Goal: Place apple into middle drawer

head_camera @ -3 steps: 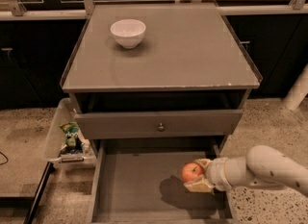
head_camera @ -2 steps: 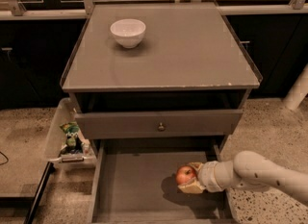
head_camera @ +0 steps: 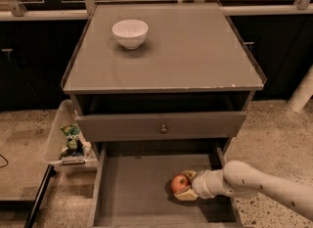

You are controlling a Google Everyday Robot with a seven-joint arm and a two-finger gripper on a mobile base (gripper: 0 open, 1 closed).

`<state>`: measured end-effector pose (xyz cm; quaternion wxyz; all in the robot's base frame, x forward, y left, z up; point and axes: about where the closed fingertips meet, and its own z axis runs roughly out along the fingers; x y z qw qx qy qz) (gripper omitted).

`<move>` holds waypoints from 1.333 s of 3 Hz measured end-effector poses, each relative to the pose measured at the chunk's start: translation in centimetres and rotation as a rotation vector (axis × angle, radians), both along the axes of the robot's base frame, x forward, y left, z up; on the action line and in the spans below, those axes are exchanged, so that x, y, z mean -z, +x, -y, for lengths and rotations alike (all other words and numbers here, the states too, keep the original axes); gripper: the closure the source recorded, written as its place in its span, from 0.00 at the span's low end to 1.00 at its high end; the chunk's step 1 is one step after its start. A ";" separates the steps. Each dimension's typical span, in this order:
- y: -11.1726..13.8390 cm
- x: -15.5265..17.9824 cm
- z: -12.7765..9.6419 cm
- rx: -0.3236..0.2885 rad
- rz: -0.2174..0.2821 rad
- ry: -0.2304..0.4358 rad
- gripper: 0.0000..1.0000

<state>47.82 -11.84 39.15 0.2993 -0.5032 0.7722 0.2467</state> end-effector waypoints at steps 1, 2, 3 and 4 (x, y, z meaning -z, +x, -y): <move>0.5 1.6 -0.9 -0.015 0.027 0.008 1.00; 0.5 1.7 -0.9 -0.015 0.026 0.009 0.81; 0.5 1.7 -0.9 -0.015 0.026 0.009 0.58; 0.5 1.7 -0.9 -0.015 0.026 0.009 0.34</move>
Offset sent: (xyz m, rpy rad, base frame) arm 0.0049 0.0078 -0.0144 0.0073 -0.0247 0.0134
